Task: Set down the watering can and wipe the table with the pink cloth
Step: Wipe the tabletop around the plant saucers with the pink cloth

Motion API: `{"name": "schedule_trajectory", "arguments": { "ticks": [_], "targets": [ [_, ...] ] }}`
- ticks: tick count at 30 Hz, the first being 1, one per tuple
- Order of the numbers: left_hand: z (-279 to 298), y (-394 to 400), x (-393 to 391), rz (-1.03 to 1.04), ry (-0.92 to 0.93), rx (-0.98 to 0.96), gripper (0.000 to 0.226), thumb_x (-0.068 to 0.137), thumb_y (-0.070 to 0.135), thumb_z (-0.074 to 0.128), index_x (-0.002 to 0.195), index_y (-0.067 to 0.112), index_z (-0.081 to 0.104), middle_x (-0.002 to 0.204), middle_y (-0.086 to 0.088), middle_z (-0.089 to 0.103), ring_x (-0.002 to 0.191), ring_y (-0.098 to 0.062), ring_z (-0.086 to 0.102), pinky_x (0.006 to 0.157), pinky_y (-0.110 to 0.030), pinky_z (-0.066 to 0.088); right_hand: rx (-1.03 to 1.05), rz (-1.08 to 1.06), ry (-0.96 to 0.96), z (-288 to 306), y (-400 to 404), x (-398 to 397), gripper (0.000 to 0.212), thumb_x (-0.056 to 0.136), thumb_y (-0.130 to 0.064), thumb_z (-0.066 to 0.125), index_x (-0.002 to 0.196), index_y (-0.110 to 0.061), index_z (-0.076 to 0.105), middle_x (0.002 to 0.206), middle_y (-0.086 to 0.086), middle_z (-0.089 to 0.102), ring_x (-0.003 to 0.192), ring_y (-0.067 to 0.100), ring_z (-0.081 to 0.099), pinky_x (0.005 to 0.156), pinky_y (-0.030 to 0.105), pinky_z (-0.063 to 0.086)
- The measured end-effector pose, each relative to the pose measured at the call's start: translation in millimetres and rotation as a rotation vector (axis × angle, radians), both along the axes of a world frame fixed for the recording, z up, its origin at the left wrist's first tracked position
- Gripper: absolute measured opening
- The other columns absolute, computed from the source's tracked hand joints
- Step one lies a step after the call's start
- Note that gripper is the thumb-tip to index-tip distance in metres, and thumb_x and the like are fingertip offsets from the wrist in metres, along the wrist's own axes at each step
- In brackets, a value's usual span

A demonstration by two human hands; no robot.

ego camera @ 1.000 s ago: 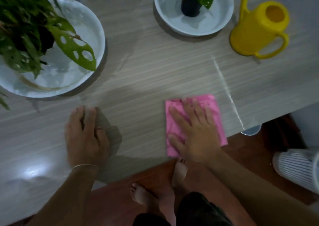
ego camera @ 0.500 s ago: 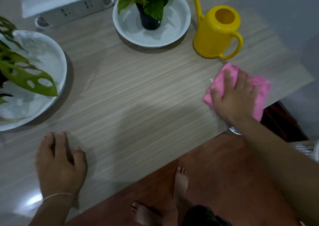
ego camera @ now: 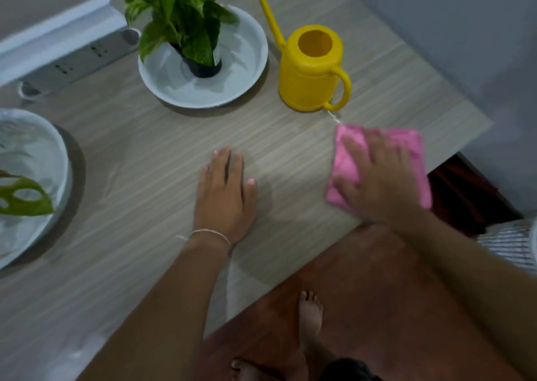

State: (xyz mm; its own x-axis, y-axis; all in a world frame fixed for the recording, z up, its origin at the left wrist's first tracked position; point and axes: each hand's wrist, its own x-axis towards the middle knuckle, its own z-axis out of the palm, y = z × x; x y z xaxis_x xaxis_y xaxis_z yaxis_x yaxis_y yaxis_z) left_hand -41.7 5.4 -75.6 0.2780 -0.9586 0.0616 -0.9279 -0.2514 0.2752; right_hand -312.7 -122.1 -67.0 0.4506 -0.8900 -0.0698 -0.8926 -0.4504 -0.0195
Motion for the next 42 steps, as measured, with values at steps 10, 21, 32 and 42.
{"name": "schedule_trajectory", "arguments": {
  "ticks": [10,21,32,42],
  "targets": [
    [3,-3,-5,0.049,-0.019,0.040,0.061,0.098,0.044,0.038,0.152,0.017,0.035,0.161,-0.012,0.028,0.152,-0.027,0.019,0.124,-0.046,0.015,0.062,-0.339,-0.025,-3,-105,-23,0.084,0.095,-0.071,0.011,0.162,-0.020,0.013,0.168,0.027,0.017,0.154,0.050,0.017,0.123,0.070,0.010],
    [-2,-4,-2,0.059,-0.011,-0.026,0.055,0.094,0.028,0.041,0.147,0.011,0.045,0.156,-0.014,0.038,0.149,-0.030,0.028,0.122,-0.049,0.022,0.114,0.224,-0.060,2,68,86,0.087,0.094,-0.072,0.039,0.166,-0.027,0.023,0.173,0.017,0.019,0.160,0.040,0.014,0.125,0.065,0.010],
    [-14,0,3,0.035,-0.017,-0.089,0.050,0.098,0.021,0.040,0.146,0.010,0.046,0.155,-0.013,0.041,0.148,-0.027,0.028,0.123,-0.046,0.019,0.031,0.305,-0.114,-2,-10,148,0.082,0.094,-0.072,0.034,0.163,-0.027,0.031,0.169,0.017,0.031,0.154,0.040,0.029,0.123,0.061,0.022],
    [-14,3,-1,0.078,0.064,-0.185,0.048,0.096,0.023,0.041,0.139,0.007,0.055,0.150,-0.014,0.047,0.144,-0.030,0.038,0.119,-0.050,0.028,-0.024,0.274,-0.199,-15,-33,150,0.083,0.094,-0.074,0.037,0.164,-0.030,0.030,0.171,0.012,0.028,0.158,0.035,0.023,0.127,0.057,0.016]
  ]
}}
